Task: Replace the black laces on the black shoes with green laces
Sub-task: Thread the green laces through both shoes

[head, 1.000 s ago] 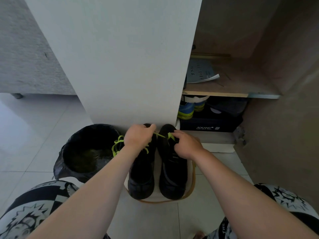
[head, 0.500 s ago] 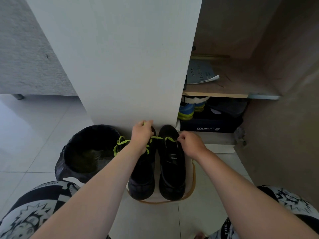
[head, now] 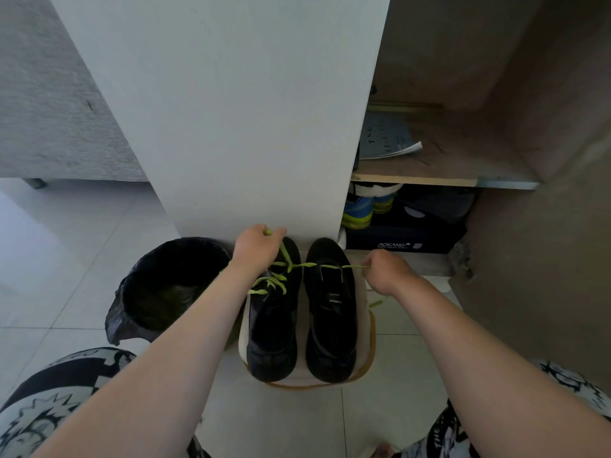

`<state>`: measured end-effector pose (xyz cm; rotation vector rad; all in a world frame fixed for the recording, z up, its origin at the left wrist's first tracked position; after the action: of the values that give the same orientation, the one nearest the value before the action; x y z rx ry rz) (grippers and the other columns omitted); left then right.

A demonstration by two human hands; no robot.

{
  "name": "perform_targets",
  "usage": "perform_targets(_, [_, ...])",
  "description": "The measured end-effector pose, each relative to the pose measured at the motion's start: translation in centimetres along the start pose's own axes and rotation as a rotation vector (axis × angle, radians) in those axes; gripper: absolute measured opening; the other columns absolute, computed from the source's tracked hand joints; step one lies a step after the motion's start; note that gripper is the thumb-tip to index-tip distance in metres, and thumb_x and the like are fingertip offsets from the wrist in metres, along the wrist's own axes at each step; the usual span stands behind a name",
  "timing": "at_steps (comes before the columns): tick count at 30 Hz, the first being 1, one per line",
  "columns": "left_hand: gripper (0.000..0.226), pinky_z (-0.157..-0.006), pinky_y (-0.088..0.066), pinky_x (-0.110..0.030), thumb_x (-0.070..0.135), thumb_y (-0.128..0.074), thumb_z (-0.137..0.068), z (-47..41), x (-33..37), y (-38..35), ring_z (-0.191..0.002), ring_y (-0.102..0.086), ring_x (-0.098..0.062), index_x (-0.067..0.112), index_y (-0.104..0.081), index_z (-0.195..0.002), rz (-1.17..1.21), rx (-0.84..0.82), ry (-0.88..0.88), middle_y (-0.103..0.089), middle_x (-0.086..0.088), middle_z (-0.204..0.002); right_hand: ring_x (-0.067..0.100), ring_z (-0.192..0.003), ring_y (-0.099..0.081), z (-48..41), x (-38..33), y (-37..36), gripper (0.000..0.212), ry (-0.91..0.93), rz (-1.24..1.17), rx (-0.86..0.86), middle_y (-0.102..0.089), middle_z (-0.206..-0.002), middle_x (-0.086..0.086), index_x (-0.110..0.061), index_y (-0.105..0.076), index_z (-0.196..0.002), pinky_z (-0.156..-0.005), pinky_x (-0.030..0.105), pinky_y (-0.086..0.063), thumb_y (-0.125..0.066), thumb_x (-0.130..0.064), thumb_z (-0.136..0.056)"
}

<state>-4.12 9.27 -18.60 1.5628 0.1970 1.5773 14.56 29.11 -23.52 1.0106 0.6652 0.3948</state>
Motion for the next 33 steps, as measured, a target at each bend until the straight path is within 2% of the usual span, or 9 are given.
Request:
perform_targets(3, [0.034,-0.058,-0.053,-0.031,0.04,-0.055,-0.095,0.3,1.8,0.7,-0.052,-0.058,-0.024,0.011,-0.052,-0.077,-0.041,-0.217,0.04,-0.057,-0.007,-0.065,0.025,-0.083,-0.065,0.9,-0.7,1.6,0.024,-0.005,-0.119,-0.052,-0.067,-0.099,0.007,-0.013,-0.067,-0.105,-0.069,0.034,-0.056,-0.05,-0.009,-0.089])
perform_targets(5, [0.035,-0.045,-0.042,-0.024,0.038,-0.057,-0.096,1.3,2.9,1.2,-0.042,-0.044,-0.018,0.009,-0.054,-0.077,-0.084,-0.362,0.076,-0.052,-0.005,-0.061,0.02,-0.056,-0.055,2.0,-2.3,2.9,0.02,0.01,-0.451,-0.09,-0.064,-0.089,0.008,-0.016,-0.06,-0.109,-0.05,0.028,-0.045,-0.053,-0.008,-0.093])
perform_targets(7, [0.032,-0.042,-0.037,-0.022,0.036,-0.059,-0.096,2.4,4.0,2.2,-0.041,-0.038,-0.016,0.007,-0.058,-0.085,-0.101,-0.421,0.097,-0.051,-0.005,-0.063,0.018,-0.045,-0.046,3.5,-4.5,4.4,0.011,0.078,-0.779,-0.17,-0.063,-0.082,0.012,-0.01,-0.06,-0.106,-0.046,0.028,-0.039,-0.055,-0.007,-0.097])
perform_targets(11, [0.023,-0.041,-0.04,-0.023,0.026,-0.056,-0.099,3.9,7.4,4.4,-0.046,-0.041,-0.015,0.011,-0.049,-0.114,0.241,-0.453,0.027,-0.054,-0.007,-0.077,0.022,-0.055,-0.057,6.6,-8.1,8.0,0.018,0.25,-1.114,-0.252,-0.07,-0.091,0.012,-0.007,-0.062,-0.106,-0.05,0.031,-0.045,-0.045,-0.006,-0.1])
perform_targets(15, [0.015,-0.052,-0.052,-0.028,0.018,-0.042,-0.102,7.3,11.9,5.5,-0.052,-0.053,-0.016,0.016,-0.056,-0.107,0.662,-0.682,-0.085,-0.063,-0.003,-0.082,0.024,-0.064,-0.064,9.1,-10.2,11.3,0.051,0.382,-1.216,-0.242,-0.073,-0.1,0.011,-0.007,-0.064,-0.118,-0.054,0.034,-0.052,-0.028,0.013,-0.089])
perform_targets(20, [0.04,-0.071,-0.062,-0.036,-0.002,-0.026,-0.094,9.7,14.3,6.3,-0.072,-0.071,-0.02,0.003,-0.057,-0.12,1.031,-0.768,-0.111,-0.07,-0.009,-0.1,0.019,-0.077,-0.072,11.0,-11.9,13.0,0.038,0.469,-1.167,-0.127,-0.076,-0.101,-0.001,-0.014,-0.067,-0.117,-0.049,0.027,-0.053,-0.048,0.012,-0.096])
perform_targets(22, [0.046,-0.075,-0.061,-0.038,-0.007,-0.024,-0.091,10.1,14.6,6.5,-0.076,-0.072,-0.022,0.002,-0.055,-0.123,1.03,-0.719,-0.12,-0.069,-0.01,-0.103,0.02,-0.071,-0.07,11.6,-12.3,13.4,0.035,0.439,-1.164,-0.116,-0.075,-0.1,0.002,-0.014,-0.065,-0.124,-0.043,0.026,-0.044,-0.049,0.005,-0.099])
perform_targets(25, [0.034,-0.064,-0.062,-0.033,-0.003,-0.032,-0.097,10.5,14.9,7.1,-0.071,-0.071,-0.021,0.006,-0.053,-0.123,0.916,-0.628,-0.131,-0.07,-0.008,-0.1,0.02,-0.056,-0.061,12.3,-12.1,14.3,0.034,0.331,-1.136,-0.084,-0.075,-0.098,0.008,-0.016,-0.064,-0.122,-0.042,0.026,-0.029,-0.042,-0.001,-0.1])
perform_targets(33, [0.017,-0.044,-0.043,-0.021,0.018,-0.049,-0.101,13.4,15.7,9.5,-0.048,-0.059,-0.015,0.016,-0.052,-0.118,0.335,-0.431,-0.196,-0.064,-0.004,-0.089,0.02,-0.052,-0.057,16.3,-12.9,17.1,0.026,0.337,-1.03,-0.048,-0.069,-0.089,0.01,-0.017,-0.06,-0.121,-0.044,0.028,-0.037,-0.042,-0.012,-0.103])
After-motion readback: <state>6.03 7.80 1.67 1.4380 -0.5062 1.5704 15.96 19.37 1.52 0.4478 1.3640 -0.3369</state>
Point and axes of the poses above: each hand's wrist, its own z-axis away from the middle knuckle, its own y-axis out of the back of the hand, x = y × z, the point moved 8 cm from there along -z, towards the middle knuckle
